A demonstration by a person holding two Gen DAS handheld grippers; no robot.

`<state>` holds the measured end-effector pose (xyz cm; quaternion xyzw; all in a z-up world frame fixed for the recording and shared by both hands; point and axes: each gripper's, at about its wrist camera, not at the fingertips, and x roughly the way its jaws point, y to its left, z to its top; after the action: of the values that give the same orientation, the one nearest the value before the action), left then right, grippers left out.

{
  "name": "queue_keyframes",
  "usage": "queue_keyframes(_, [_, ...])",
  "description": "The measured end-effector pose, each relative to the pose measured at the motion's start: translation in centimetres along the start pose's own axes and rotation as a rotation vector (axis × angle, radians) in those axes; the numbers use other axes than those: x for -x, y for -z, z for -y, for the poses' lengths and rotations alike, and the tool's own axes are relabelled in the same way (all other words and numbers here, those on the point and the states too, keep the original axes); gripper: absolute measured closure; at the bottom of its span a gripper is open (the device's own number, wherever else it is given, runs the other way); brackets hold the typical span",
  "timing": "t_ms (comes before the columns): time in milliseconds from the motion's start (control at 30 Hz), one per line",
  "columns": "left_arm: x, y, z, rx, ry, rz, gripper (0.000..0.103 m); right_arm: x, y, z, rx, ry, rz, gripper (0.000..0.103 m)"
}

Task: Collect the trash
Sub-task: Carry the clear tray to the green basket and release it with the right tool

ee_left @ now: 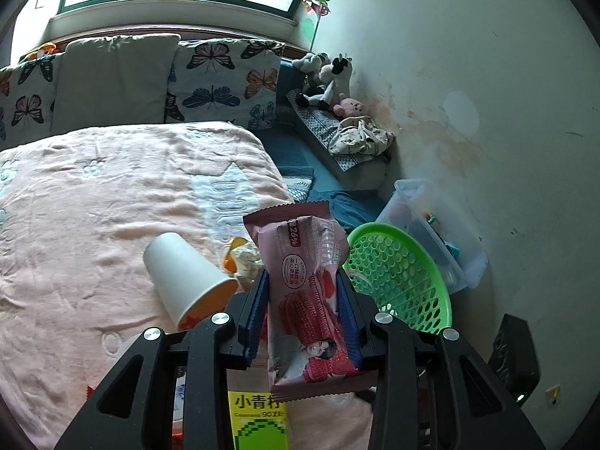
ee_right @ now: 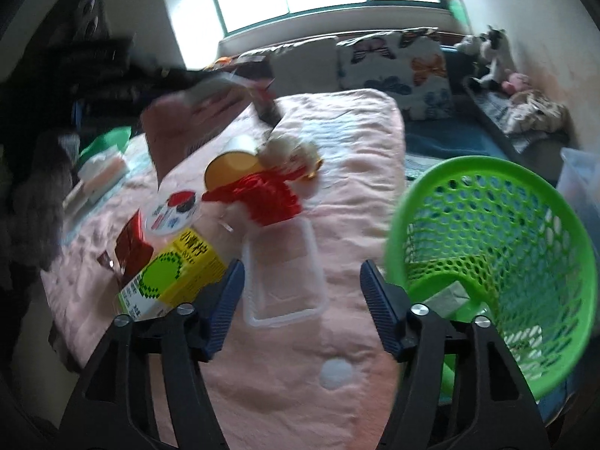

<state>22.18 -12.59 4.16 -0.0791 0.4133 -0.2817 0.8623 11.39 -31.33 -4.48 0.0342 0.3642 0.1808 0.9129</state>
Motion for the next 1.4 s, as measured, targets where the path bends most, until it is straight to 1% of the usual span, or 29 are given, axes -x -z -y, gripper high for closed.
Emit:
queue_keyframes(200, [0.3,-0.1,-0.7,0.011,-0.002,0.004,0.068,-2.5,0.0,-1.2,0.072,0.01,-0.053,0.037])
queue_keyframes(500, [-0.2,-0.1,-1.2,0.017,-0.004,-0.01,0.068,-4.5,0.2,-1.7,0.104,0.005,-0.088,0.037])
queue_keyframes(600, [-0.2,-0.1,-1.1,0.017,-0.005,-0.01,0.068,-4.8,0.3,-2.0,0.109,0.012,-0.093,0.037])
queue_keyframes(700, [-0.3,0.0,-1.1,0.013,-0.003,-0.01,0.068,-5.0,0.3,-2.1,0.117,0.017,-0.097,0.042])
queue_keyframes(733, [-0.3,-0.1,-1.0,0.01,-0.003,-0.012,0.068,-5.0,0.4,-2.1,0.119,0.021,-0.097,0.042])
queue_keyframes(900, [-0.6,-0.1,-0.3,0.002,0.005,-0.016,0.068,-3.7,0.6,-1.8,0.097,0.032,-0.066,0.043])
queue_keyframes(1100, [-1.3,-0.2,1.3,-0.023,0.026,-0.03,0.068,-0.5,0.5,0.6,-0.002,0.065,-0.019,0.043])
queue_keyframes(1233, [-2.3,-0.2,3.1,-0.047,0.047,-0.043,0.068,1.9,0.6,3.9,-0.082,0.138,0.01,0.043])
queue_keyframes(1400, [-4.0,-0.2,5.4,-0.081,0.065,-0.073,0.068,3.6,0.9,8.3,-0.194,0.214,0.018,0.043])
